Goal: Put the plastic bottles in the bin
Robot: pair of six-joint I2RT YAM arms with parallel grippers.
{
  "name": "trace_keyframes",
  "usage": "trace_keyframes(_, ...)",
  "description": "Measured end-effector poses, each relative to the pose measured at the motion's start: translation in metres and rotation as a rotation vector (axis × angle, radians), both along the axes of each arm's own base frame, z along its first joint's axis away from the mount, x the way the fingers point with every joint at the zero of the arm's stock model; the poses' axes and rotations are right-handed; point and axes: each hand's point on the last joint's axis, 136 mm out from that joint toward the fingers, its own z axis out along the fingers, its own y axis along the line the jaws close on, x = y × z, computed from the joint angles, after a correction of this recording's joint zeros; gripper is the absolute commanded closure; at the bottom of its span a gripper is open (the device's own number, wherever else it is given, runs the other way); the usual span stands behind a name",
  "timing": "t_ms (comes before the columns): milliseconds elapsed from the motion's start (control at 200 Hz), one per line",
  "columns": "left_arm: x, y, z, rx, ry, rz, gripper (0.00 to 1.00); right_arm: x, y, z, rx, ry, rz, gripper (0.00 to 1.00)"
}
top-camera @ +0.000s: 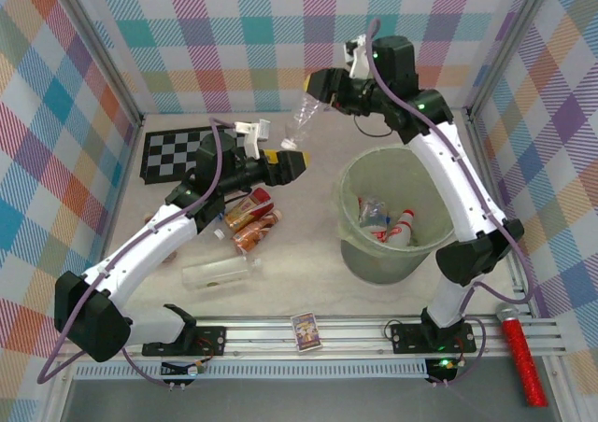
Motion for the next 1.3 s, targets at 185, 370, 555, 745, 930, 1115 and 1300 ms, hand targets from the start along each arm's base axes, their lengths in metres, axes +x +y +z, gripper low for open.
trace_keyframes(185, 0.009, 0.025, -0.038, 0.111, 0.098, 0.129, 0.00, -0.015, -0.028, 0.052, -0.030, -0.140, -0.063, 0.62)
trace_keyframes(370, 0.024, 0.076, -0.097, 0.218, 0.249, 0.298, 0.00, -0.044, -0.083, 0.056, -0.165, -0.153, -0.197, 0.66)
trace_keyframes(555, 0.025, 0.119, -0.135, 0.317, 0.355, 0.435, 0.00, -0.100, -0.160, 0.046, -0.302, -0.108, -0.375, 0.69)
trace_keyframes(745, 0.021, 0.134, -0.149, 0.403, 0.381, 0.474, 0.04, -0.138, -0.216, 0.004, -0.463, 0.047, -0.514, 0.69)
trace_keyframes(930, 0.016, 0.147, -0.162, 0.496, 0.399, 0.491, 0.08, -0.140, -0.226, -0.067, -0.634, 0.266, -0.490, 0.69)
trace_keyframes(1115, 0.012, 0.156, -0.167, 0.557, 0.401, 0.504, 0.16, -0.137, -0.222, -0.138, -0.738, 0.456, -0.420, 0.68)
trace_keyframes(1300, 0.007, 0.159, -0.176, 0.579, 0.412, 0.500, 0.19, -0.148, -0.216, -0.180, -0.729, 0.533, -0.375, 0.68)
